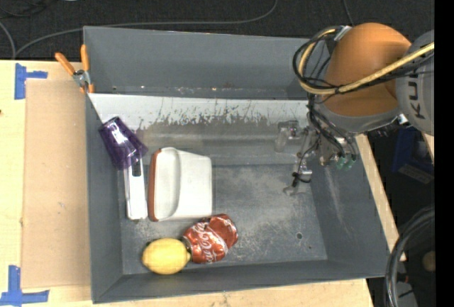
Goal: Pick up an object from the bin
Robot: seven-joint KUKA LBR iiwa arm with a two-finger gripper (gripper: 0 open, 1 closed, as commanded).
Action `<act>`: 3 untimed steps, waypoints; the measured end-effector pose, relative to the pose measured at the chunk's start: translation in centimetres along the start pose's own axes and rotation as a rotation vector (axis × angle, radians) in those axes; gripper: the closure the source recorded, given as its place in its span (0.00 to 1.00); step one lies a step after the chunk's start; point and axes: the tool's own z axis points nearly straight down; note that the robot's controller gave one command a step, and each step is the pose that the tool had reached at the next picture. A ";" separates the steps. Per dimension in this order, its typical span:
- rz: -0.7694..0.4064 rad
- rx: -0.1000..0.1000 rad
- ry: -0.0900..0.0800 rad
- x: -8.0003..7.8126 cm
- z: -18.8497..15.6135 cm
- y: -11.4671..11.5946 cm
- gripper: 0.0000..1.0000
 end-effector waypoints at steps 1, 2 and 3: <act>0.000 0.000 0.000 0.0 0.0 0.0 0.00; -0.555 0.003 -0.008 -2.3 -12.0 -3.4 1.00; -0.553 -0.001 -0.002 -2.2 -11.7 -3.4 1.00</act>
Offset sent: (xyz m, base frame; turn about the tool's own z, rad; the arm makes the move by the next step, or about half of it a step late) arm 0.0212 -0.0336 0.1170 -0.5572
